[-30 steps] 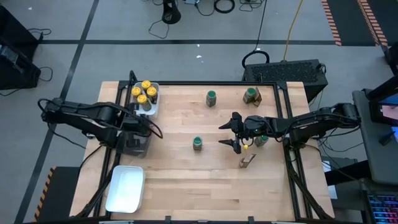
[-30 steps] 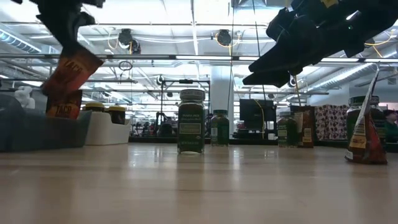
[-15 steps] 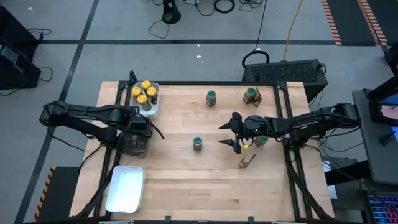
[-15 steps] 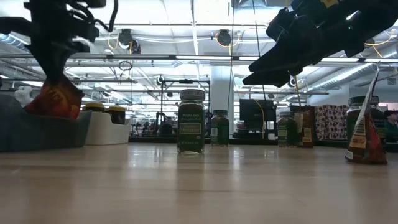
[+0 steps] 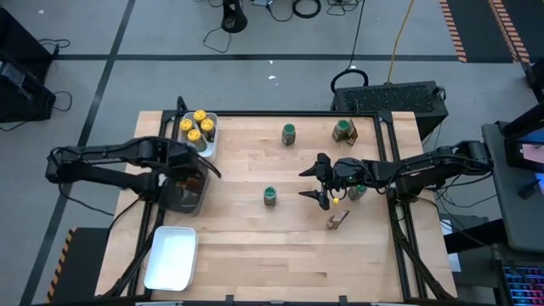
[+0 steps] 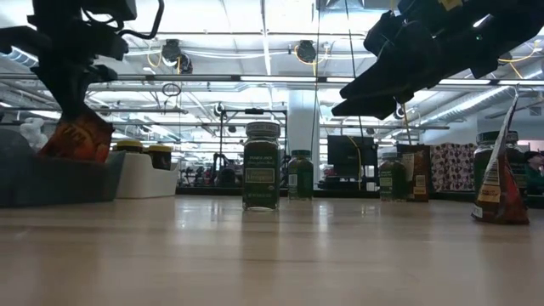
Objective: Sort spices by type
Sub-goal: Put the bottom left orange seasoning pack into the black bin
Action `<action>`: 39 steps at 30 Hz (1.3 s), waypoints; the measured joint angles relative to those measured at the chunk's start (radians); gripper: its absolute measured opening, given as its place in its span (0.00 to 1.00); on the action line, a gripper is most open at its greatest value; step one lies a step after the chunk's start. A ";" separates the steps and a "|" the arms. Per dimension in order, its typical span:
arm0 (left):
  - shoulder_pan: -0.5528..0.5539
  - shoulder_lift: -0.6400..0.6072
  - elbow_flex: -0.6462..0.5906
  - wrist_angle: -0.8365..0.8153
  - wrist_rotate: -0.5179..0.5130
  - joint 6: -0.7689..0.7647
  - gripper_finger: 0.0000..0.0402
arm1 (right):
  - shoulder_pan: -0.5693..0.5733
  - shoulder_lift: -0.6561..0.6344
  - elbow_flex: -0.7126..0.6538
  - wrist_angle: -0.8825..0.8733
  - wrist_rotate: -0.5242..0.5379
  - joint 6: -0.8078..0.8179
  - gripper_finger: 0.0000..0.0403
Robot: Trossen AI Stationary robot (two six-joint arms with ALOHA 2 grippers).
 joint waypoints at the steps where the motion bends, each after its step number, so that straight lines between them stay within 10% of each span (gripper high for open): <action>1: 0.008 -0.010 -0.007 0.006 0.004 0.015 0.00 | 0.000 0.000 0.000 0.000 0.000 0.000 0.74; 39: 0.039 -0.033 -0.032 0.026 -0.037 0.014 0.17 | 0.000 0.000 0.000 -0.002 0.000 -0.005 0.74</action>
